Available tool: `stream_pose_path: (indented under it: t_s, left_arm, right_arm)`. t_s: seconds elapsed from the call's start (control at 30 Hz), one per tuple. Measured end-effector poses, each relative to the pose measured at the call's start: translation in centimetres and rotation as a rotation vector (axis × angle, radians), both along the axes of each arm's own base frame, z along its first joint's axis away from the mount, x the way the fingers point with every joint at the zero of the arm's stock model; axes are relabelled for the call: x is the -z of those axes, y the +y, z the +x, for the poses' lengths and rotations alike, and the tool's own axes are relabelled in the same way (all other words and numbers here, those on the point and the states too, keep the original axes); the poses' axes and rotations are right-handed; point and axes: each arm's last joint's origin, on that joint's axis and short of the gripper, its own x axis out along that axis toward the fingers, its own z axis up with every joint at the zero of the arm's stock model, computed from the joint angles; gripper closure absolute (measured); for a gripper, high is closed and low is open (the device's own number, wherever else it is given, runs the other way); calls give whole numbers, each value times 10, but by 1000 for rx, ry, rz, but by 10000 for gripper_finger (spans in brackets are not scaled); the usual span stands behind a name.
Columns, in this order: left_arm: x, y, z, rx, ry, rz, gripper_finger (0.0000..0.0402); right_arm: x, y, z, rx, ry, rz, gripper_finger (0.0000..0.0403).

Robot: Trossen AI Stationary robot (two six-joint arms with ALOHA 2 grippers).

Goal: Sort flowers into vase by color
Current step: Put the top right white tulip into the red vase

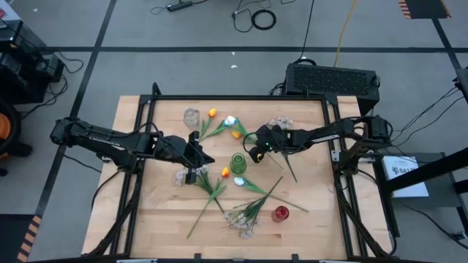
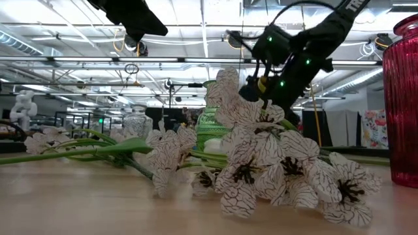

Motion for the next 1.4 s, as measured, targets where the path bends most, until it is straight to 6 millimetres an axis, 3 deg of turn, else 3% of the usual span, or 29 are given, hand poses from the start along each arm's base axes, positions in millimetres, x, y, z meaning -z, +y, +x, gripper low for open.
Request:
stream_pose_path:
  t_s: [0.43,0.7,1.0,1.4]
  left_arm:
    - [0,0,0,-1,-1,-2,383]
    - [0,0,0,-4,-5,-7,383]
    - [-4,0,2,-4,-53,-14,383]
    - [-15,0,7,-34,-177,-17,383]
  right_arm:
    - [-70,24,-21,-71,-192,-124,402]
    - [-103,39,-44,-83,-261,-190,403]
    - [-123,50,-64,-107,-314,-205,403]
    - [-138,61,-76,-135,-392,-219,402]
